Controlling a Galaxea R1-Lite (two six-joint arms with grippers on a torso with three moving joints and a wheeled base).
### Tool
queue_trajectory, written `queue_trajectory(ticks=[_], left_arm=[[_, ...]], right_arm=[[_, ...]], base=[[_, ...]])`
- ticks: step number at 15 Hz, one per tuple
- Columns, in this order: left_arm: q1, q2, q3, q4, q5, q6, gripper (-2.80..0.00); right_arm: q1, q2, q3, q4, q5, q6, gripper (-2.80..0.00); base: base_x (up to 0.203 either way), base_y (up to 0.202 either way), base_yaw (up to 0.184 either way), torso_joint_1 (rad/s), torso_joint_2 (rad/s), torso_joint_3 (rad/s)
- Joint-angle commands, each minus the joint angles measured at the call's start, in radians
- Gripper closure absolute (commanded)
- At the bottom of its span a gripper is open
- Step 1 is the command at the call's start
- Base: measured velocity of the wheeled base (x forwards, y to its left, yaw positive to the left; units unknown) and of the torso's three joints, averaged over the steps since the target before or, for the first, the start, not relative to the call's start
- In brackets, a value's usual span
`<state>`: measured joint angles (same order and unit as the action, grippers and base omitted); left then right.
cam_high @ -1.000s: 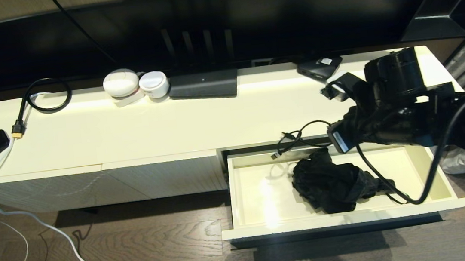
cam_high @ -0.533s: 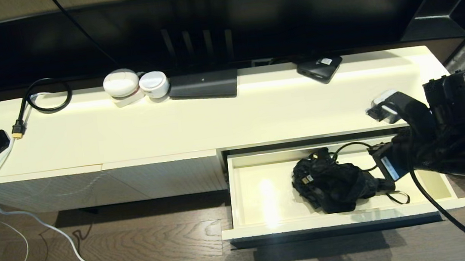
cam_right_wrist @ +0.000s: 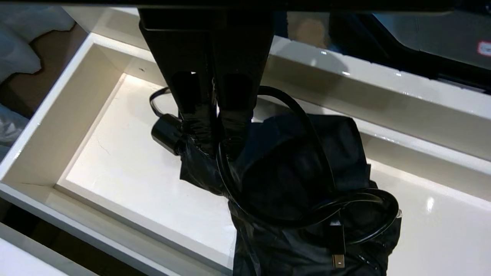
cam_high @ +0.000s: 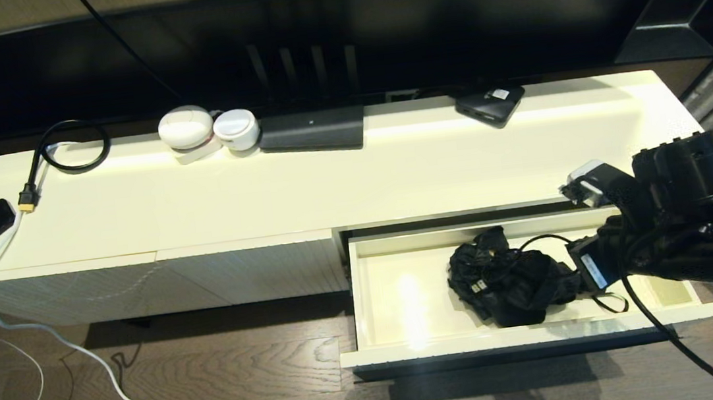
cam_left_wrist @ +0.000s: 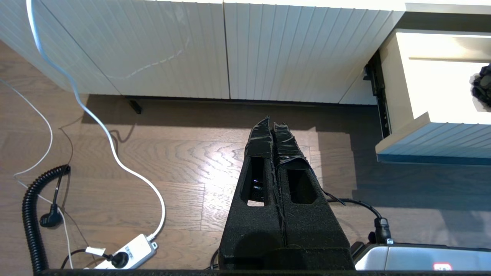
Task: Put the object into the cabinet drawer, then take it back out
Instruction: Put the data cable in the drawer
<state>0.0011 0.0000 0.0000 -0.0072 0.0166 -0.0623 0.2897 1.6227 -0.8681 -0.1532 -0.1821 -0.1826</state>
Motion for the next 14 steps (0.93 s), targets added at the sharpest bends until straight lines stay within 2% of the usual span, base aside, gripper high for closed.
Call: queue_trajectory(ticks=[1, 6, 14], left_arm=[[0.0, 0.0, 0.0, 0.0, 0.0, -0.001, 0.0], [0.0, 0.0, 0.001, 0.0, 0.0, -0.001, 0.0], [0.0, 0.0, 0.0, 0.0, 0.0, -0.001, 0.0]], right_arm=[[-0.027, 0.081, -0.029, -0.006, 0.013, 0.003, 0.0], [-0.087, 0.118, -0.036, -0.011, 0.044, 0.0, 0.0], [-0.101, 0.14, 0.04, -0.084, 0.046, -0.003, 0.0]], base=[[0.0, 0.0, 0.0, 0.0, 0.0, 0.0], [0.0, 0.0, 0.0, 0.0, 0.0, 0.0], [0.0, 0.0, 0.0, 0.0, 0.0, 0.0]])
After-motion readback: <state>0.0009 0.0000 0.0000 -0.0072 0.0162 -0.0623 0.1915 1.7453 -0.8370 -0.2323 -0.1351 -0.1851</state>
